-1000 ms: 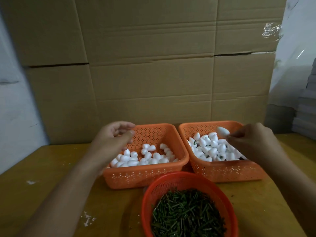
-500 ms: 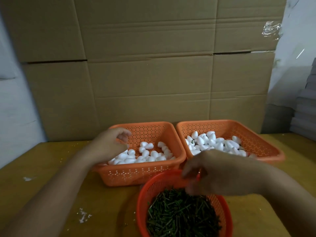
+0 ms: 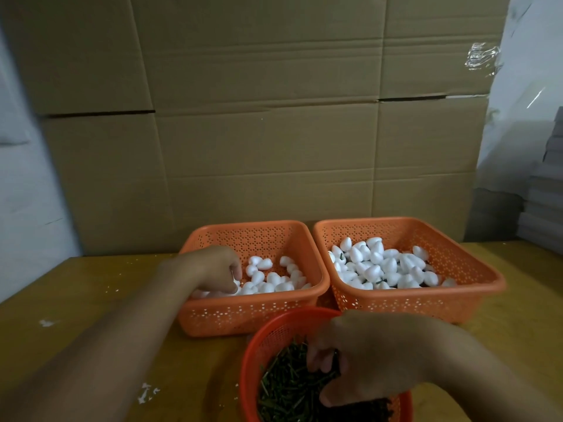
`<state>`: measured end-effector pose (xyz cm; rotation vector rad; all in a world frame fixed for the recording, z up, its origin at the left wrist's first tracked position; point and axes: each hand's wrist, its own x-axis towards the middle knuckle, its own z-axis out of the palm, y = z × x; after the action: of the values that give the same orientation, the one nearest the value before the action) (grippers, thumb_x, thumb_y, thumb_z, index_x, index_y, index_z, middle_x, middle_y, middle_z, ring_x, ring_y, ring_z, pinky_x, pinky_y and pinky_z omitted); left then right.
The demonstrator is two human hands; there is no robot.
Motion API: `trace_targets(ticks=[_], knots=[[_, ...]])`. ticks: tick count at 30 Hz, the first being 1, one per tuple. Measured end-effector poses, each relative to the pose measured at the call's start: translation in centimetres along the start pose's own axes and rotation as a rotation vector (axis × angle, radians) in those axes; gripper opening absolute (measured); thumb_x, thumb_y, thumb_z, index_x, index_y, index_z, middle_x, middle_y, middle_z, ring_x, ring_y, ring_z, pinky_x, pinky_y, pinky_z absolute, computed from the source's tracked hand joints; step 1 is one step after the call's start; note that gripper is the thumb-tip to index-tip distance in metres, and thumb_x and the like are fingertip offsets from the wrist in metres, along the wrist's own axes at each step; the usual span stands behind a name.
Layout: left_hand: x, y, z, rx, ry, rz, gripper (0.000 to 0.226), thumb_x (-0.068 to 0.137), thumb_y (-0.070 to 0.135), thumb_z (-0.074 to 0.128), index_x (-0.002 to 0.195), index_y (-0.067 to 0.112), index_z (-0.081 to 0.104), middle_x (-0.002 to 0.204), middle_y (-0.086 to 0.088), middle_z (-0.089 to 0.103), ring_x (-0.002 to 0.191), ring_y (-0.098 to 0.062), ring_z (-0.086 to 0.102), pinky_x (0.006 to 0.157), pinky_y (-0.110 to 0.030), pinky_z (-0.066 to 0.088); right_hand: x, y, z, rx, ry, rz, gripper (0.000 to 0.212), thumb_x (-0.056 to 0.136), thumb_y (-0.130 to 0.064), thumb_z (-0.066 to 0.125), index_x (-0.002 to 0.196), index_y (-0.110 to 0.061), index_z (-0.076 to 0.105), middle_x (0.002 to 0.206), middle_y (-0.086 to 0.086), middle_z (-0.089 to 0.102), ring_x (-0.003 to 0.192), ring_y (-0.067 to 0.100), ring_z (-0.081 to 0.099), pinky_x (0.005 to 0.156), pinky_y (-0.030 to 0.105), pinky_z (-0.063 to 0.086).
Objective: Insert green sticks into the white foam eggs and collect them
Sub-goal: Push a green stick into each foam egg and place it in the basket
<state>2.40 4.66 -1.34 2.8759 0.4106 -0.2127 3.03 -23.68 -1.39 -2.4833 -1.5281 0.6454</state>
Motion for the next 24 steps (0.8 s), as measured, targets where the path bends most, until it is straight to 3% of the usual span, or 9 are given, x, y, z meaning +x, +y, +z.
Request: trace_targets(ticks=[7,12,19,21,24], knots=[[0.7,0.2,0.3,-0.009,-0.041,0.025,0.018,0.085,0.024,0.075,0.089,0.037,0.064,0.104,0.008,0.070,0.093,-0.011,0.069,0.080,-0.033,0.061,-0.1,-0.2,-0.1,0.007,-0.032,0.031,0.036,0.090,-0.052,0.063,0.123,-0.037,0.060,0.113,-0.018,0.063,0.097,0.000,0.059,0.076,0.021,0.045],[1.0,-0.3,0.5,0.030,-0.048,0.016,0.019,0.085,0.022,0.074,0.098,0.035,0.069,0.104,0.009,0.069,0.097,-0.011,0.068,0.090,-0.037,0.059,0.1,-0.1,0.0,0.002,-0.032,0.042,0.038,0.093,-0.052,0.059,0.127,-0.034,0.059,0.117,-0.016,0.064,0.103,0.004,0.060,0.080,0.021,0.046],[1.0,-0.6,0.9,0.014,-0.007,0.068,0.017,0.085,0.021,0.072,0.091,0.036,0.068,0.101,0.012,0.068,0.091,-0.007,0.067,0.075,-0.029,0.060,0.2,-0.1,0.0,0.002,-0.031,0.040,0.041,0.094,-0.051,0.058,0.130,-0.033,0.057,0.119,-0.014,0.065,0.105,0.005,0.061,0.083,0.022,0.047],[0.7,-0.8,0.6,-0.018,0.060,0.104,0.015,0.085,0.021,0.073,0.089,0.035,0.068,0.101,0.011,0.070,0.092,-0.006,0.066,0.076,-0.026,0.057,0.2,-0.1,0.0,-0.001,-0.032,0.042,0.040,0.094,-0.051,0.058,0.130,-0.033,0.057,0.118,-0.014,0.065,0.105,0.006,0.060,0.084,0.023,0.048],[-0.2,-0.7,0.4,-0.217,0.333,0.177,0.011,0.085,0.021,0.076,0.091,0.029,0.074,0.094,0.015,0.071,0.089,0.000,0.065,0.073,-0.014,0.049,0.2,-0.1,0.1,0.003,-0.033,0.047,0.039,0.094,-0.051,0.058,0.129,-0.034,0.056,0.117,-0.015,0.064,0.104,0.005,0.060,0.080,0.021,0.045]])
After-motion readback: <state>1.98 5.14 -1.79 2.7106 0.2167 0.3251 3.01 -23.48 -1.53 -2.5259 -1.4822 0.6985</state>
